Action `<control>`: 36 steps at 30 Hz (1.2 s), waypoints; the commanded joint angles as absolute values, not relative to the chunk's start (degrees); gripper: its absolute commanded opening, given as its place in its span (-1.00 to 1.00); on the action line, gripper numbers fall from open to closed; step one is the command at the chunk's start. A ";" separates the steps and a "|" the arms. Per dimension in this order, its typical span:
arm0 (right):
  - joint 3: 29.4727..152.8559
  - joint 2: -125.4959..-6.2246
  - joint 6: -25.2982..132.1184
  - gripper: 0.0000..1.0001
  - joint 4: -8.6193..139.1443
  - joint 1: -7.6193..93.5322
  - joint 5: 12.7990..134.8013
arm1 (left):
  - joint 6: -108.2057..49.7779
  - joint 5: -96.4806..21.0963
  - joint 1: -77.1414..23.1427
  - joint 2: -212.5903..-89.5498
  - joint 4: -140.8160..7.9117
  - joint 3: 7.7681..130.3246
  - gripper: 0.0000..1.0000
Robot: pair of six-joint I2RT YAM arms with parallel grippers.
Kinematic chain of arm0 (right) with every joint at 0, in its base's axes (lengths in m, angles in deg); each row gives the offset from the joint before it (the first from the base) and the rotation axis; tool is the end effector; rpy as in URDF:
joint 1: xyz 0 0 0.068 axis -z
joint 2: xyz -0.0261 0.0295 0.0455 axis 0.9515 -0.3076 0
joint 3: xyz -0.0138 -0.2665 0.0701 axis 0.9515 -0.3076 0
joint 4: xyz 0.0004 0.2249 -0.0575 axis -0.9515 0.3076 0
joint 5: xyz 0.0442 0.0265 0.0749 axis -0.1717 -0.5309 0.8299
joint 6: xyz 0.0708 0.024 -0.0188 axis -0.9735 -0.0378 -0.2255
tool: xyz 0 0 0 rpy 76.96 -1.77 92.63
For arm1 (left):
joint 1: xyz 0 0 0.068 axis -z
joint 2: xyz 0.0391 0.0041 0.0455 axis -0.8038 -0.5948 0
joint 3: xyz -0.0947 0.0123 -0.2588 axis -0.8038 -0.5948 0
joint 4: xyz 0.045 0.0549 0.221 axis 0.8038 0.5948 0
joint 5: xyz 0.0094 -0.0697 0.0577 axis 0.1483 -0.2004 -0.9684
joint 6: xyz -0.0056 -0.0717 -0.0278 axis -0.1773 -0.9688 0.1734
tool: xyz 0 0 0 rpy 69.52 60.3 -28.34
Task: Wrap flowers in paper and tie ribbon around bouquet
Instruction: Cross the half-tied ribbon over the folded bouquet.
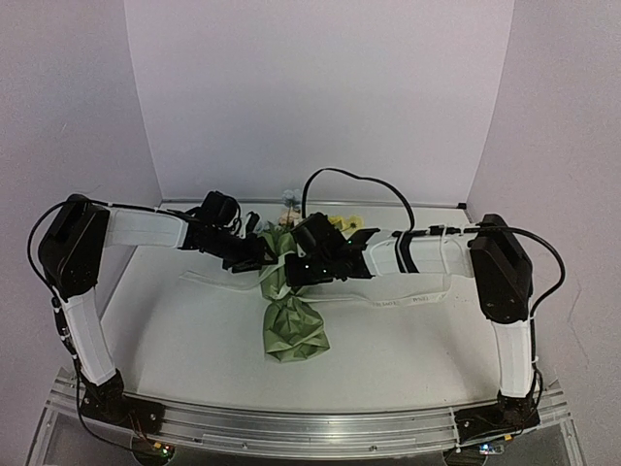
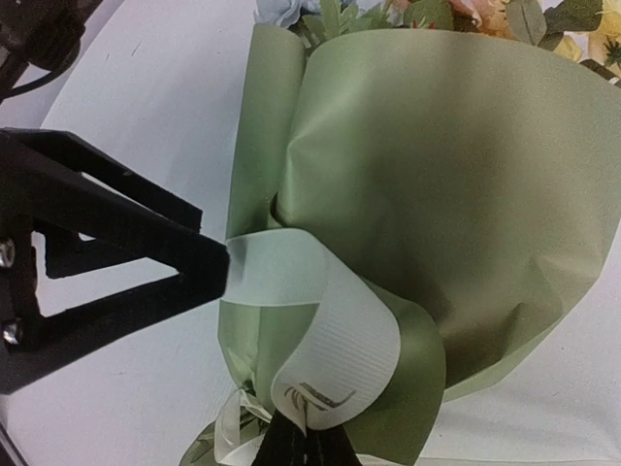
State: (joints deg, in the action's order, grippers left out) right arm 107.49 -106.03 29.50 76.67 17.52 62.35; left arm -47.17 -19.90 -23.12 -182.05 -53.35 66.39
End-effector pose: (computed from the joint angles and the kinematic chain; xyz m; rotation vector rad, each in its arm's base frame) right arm 0.2812 0.3877 0.1979 -0.4583 2.3448 0.6740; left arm 0.3231 -0.2228 0.1911 0.2454 2.5420 -0.9991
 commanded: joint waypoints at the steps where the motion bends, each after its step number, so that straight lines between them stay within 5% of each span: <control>1: 107.47 -103.31 29.70 -1.00 75.65 17.40 64.30 | -44.25 -24.06 -21.64 -183.31 -52.63 69.51 0.16; 6: 107.88 -103.34 30.12 -0.97 75.78 17.41 64.28 | -44.30 -27.06 -20.48 -184.34 -51.36 70.13 0.03; 16: 108.16 -102.68 30.71 -0.71 77.75 17.40 63.45 | -46.14 -29.28 -19.91 -183.09 -50.51 69.12 -0.96; 27: 107.15 -101.89 29.61 -0.25 78.99 17.40 65.06 | -48.51 -29.02 -19.57 -180.11 -52.65 64.77 -0.99; 31: 105.60 -100.91 28.14 -0.30 78.99 17.41 65.89 | -49.17 -29.21 -19.57 -179.43 -53.14 63.98 -0.99; 36: 104.43 -99.64 28.00 -0.67 78.97 17.39 67.46 | -49.91 -29.59 -19.56 -178.77 -52.98 63.02 -0.99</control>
State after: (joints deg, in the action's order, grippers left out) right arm 105.08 -103.99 28.68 79.10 17.52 66.42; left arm -49.00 -28.65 -19.89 -182.65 -51.35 63.64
